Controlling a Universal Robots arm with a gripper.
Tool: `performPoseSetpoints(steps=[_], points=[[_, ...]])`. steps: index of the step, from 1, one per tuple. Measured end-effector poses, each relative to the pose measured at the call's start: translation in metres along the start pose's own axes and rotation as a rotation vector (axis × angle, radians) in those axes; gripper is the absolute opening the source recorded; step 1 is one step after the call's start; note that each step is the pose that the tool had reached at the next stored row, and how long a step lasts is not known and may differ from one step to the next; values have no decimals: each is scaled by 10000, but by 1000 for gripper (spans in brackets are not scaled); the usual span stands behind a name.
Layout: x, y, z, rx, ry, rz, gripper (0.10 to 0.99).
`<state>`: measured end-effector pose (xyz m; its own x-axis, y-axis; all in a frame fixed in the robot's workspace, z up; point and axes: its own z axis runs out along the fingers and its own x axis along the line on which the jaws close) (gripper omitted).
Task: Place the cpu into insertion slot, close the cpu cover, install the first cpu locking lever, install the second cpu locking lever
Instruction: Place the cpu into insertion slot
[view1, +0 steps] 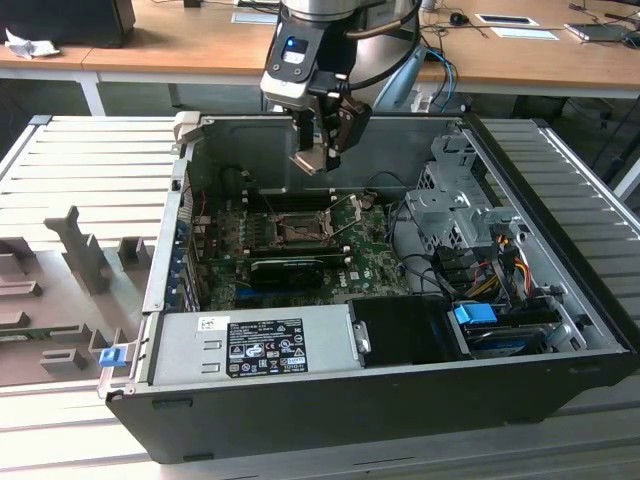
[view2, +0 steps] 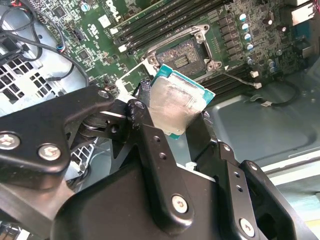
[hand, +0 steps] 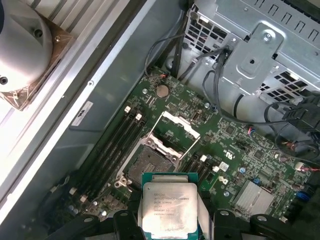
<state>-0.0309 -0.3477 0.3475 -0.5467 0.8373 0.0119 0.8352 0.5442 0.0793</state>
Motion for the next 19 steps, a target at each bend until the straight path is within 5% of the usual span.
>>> performPoseSetpoints(steps=[10, 19], points=[[0, -1, 12, -4, -31, 368, 529], [0, -5, 68, 8, -143, 1355, 529]])
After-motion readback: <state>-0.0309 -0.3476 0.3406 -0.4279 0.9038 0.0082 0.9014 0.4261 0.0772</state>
